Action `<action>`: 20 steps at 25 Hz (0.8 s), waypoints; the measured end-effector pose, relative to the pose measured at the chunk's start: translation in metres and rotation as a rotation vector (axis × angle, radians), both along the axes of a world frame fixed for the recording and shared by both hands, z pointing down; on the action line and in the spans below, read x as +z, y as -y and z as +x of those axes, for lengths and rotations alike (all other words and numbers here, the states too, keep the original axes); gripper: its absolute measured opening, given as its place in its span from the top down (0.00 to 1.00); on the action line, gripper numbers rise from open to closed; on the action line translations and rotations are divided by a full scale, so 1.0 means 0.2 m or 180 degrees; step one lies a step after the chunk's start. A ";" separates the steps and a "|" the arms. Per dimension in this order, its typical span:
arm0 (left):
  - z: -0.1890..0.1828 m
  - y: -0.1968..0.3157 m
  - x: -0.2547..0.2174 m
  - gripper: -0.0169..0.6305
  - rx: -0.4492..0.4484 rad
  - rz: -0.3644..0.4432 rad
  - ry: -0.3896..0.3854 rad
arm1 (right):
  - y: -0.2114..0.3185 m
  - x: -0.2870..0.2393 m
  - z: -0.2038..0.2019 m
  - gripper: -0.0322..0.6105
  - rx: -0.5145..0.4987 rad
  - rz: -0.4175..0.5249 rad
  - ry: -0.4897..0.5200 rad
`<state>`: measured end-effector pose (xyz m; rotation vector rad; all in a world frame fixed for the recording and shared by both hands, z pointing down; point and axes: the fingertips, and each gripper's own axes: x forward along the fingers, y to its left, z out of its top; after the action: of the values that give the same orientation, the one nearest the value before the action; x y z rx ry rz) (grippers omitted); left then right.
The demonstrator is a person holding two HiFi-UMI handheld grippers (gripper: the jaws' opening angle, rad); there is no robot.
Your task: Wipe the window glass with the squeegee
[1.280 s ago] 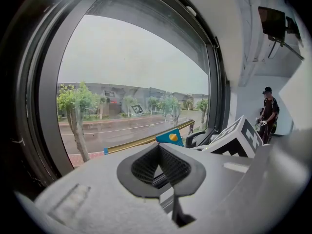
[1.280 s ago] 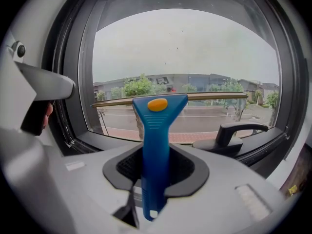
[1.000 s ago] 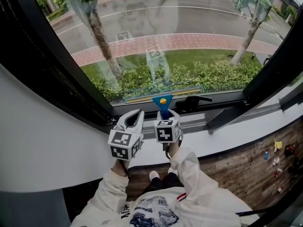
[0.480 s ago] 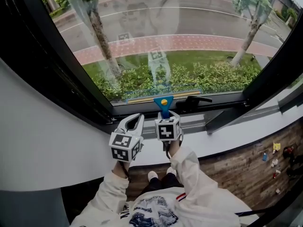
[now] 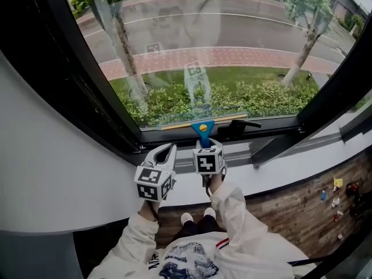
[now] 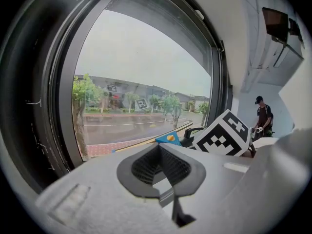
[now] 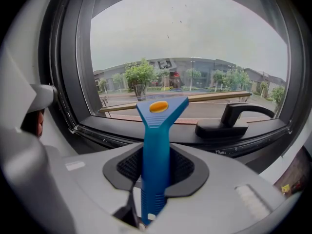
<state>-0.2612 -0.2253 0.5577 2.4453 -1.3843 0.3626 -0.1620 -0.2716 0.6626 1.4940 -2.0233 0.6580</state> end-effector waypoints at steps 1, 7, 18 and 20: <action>0.00 -0.01 0.00 0.97 -0.0005 -0.0004 -0.0011 | 0.00 0.00 0.00 0.75 -0.0001 0.0016 -0.0004; -0.06 -0.05 -0.01 0.98 -0.0084 -0.0003 -0.0088 | -0.01 -0.01 -0.04 0.76 -0.0111 0.0107 0.0050; 0.01 -0.15 0.00 0.98 0.0025 0.0125 -0.0344 | -0.18 -0.25 0.17 0.76 0.0020 0.0562 0.0376; 0.02 -0.20 0.02 0.97 0.0035 0.0181 -0.0357 | -0.26 -0.29 0.22 0.76 0.0053 0.0645 0.0548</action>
<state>-0.2572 -0.1850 0.5609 2.4785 -1.3524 0.1878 -0.1176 -0.2198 0.6038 1.6186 -2.2677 0.6222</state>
